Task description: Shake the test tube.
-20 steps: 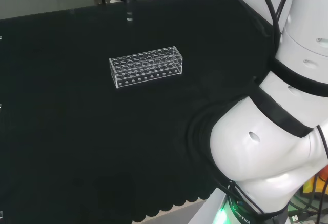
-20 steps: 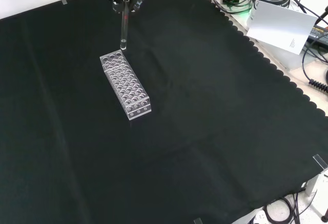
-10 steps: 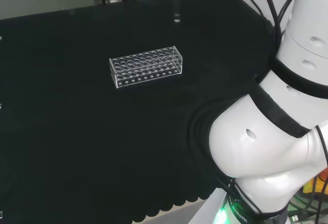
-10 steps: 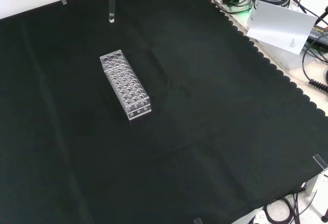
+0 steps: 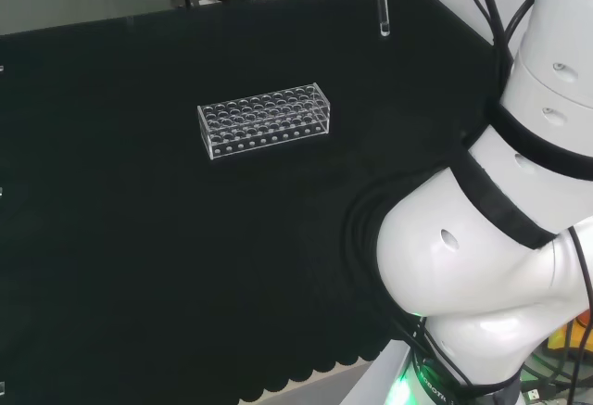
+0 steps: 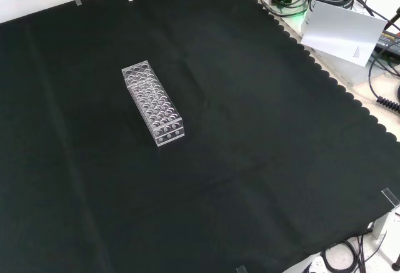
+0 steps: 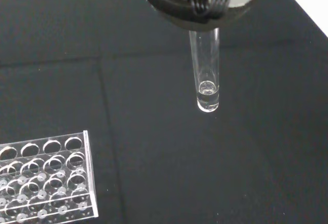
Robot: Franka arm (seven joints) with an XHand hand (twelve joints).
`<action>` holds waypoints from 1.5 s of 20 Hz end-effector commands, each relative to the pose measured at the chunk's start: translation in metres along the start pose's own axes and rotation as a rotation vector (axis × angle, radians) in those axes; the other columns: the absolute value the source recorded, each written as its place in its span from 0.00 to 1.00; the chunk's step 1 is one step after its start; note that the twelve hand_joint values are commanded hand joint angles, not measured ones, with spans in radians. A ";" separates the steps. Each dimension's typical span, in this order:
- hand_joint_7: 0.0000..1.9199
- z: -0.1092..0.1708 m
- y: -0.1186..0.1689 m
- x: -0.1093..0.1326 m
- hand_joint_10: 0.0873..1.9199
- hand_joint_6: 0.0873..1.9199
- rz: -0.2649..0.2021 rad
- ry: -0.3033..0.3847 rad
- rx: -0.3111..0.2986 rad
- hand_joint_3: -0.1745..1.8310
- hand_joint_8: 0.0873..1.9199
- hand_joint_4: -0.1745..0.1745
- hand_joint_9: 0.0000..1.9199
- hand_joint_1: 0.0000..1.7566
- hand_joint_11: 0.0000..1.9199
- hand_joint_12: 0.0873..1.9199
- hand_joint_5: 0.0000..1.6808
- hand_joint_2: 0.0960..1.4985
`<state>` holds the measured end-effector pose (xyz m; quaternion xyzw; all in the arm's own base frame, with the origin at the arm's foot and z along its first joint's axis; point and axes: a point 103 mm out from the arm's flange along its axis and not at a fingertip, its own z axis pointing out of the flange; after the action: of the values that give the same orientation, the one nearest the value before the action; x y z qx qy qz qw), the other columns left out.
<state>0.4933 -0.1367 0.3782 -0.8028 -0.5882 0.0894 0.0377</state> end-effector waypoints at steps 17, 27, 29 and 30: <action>0.67 -0.038 -0.013 0.238 0.24 0.00 -0.462 0.155 -0.019 0.09 0.41 0.00 0.65 0.81 0.54 0.55 0.81 0.63; 0.67 -0.034 -0.005 0.215 0.24 0.00 -0.441 0.135 -0.010 0.09 0.41 0.00 0.65 0.81 0.54 0.55 0.81 0.63; 0.67 -0.027 0.002 0.197 0.24 0.00 -0.403 0.097 0.003 0.09 0.41 0.00 0.65 0.81 0.54 0.55 0.81 0.63; 0.67 -0.025 0.005 0.186 0.24 0.00 -0.377 0.089 0.007 0.09 0.41 0.00 0.65 0.81 0.54 0.55 0.81 0.63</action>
<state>0.5591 0.0813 0.3943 -0.6539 -0.7507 0.0134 0.0927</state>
